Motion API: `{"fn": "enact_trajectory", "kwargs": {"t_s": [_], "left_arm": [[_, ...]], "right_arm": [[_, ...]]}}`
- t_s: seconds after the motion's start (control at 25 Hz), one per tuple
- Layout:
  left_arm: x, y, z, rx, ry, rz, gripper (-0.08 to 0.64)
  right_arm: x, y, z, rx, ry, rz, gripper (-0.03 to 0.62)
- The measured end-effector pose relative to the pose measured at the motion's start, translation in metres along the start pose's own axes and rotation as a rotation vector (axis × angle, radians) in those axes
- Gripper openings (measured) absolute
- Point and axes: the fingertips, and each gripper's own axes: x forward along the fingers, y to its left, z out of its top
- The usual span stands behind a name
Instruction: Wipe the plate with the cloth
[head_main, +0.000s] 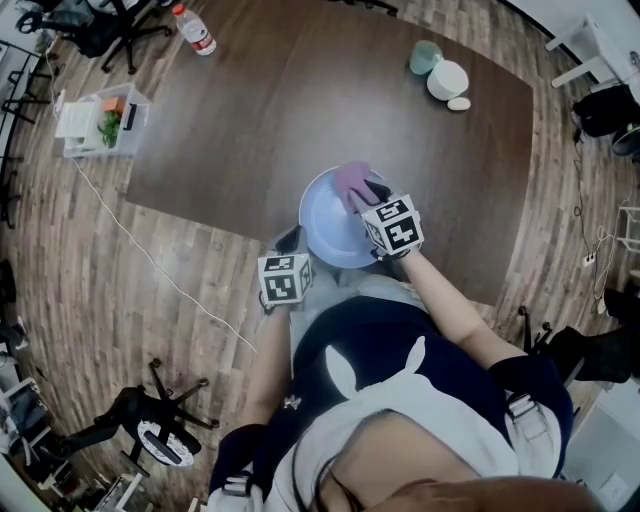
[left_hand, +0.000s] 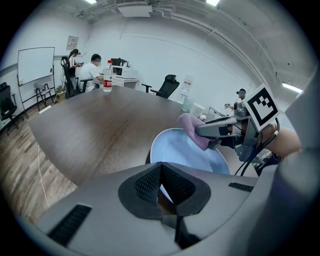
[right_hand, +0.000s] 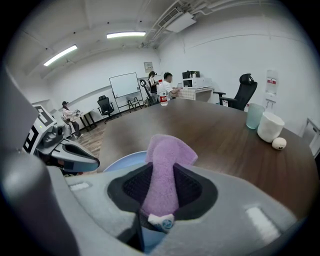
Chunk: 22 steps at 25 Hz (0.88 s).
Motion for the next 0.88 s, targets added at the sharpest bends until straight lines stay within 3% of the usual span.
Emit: {"fn": "enact_trajectory", "kwargs": {"t_s": [0.88], "left_arm": [[0.023,0.001,-0.015,0.005,0.069,0.01,0.006]], "right_arm": [[0.035,-0.011,-0.014,0.01,0.087,0.006,0.121]]}}
